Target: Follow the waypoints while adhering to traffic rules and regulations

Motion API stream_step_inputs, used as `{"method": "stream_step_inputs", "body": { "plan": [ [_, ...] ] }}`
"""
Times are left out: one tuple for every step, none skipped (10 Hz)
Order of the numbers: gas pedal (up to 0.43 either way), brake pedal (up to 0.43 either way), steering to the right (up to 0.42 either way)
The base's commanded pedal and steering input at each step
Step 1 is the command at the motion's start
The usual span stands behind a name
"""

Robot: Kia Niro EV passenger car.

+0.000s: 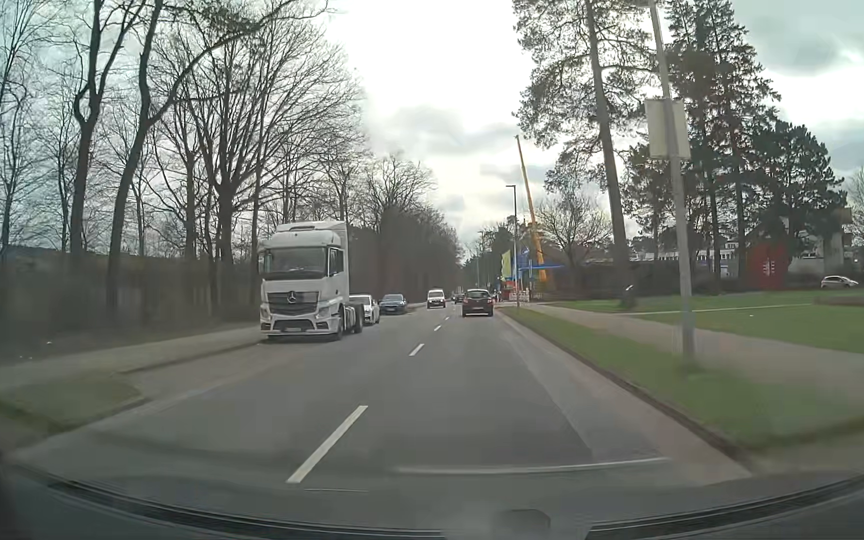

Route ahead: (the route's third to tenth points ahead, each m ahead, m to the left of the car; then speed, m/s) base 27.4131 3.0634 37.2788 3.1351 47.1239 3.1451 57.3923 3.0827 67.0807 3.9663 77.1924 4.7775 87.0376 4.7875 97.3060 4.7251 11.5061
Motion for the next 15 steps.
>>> {"method": "stream_step_inputs", "body": {
  "plan": [
    [0.138,0.000,0.003],
    [0.138,0.000,0.001],
    [0.138,0.000,0.001],
    [0.138,0.000,0.001],
    [0.130,0.000,0.001],
    [0.130,0.000,0.001],
    [0.130,0.000,0.001],
    [0.130,0.000,0.001],
    [0.130,0.000,0.001],
    [0.130,0.000,0.001],
    [0.138,0.000,0.002],
    [0.150,0.000,0.003],
    [0.150,0.000,0.003],
    [0.150,0.000,0.003],
    [0.157,0.000,0.003]
  ]
}}
